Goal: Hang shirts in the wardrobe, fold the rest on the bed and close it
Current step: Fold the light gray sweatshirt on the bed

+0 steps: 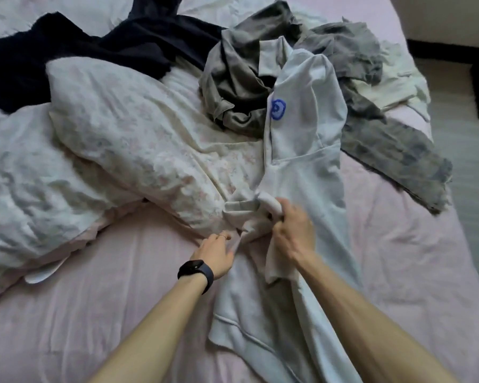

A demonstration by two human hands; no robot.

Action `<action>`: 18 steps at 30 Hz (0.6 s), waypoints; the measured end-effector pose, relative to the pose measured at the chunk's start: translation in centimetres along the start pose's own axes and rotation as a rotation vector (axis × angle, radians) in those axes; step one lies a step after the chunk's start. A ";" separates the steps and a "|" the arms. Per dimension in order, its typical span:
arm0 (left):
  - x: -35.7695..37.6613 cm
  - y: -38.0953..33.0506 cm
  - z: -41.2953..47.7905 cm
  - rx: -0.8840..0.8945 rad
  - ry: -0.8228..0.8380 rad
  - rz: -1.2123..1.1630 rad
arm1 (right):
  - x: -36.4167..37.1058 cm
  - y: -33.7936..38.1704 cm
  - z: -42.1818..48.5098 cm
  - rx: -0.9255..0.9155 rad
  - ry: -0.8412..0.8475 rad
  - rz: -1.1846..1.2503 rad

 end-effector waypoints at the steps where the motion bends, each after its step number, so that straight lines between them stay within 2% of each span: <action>1: 0.2 -0.3 0.0 0.002 0.004 -0.003 | -2.2 -2.2 0.1 0.111 -0.126 0.155; 3: 0.5 -2.3 0.1 0.020 -0.002 0.016 | -7.3 -8.2 -0.1 0.282 -0.362 0.309; 8: 1.3 -8.0 0.3 0.054 -0.059 0.056 | -14.8 -22.6 -1.6 0.617 -0.567 0.289; 11: 2.9 -12.5 0.9 0.044 -0.043 0.049 | -17.0 -30.7 -2.8 0.780 -0.587 0.290; 14: 4.7 -15.1 1.7 -0.004 -0.050 0.112 | -15.8 -35.8 -3.7 0.891 -0.493 0.277; 18: 5.7 -17.4 3.6 -0.064 -0.202 0.219 | -11.2 -36.3 -3.9 0.797 -0.376 0.184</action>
Point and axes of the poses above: each hand's wrist, its own z-axis towards the middle knuckle, its own x-axis out of the palm, y = z × x, the point moved 5 cm from there along z, towards the middle knuckle, and after that the axes turned 8 degrees about -z, right-handed, at the moved point
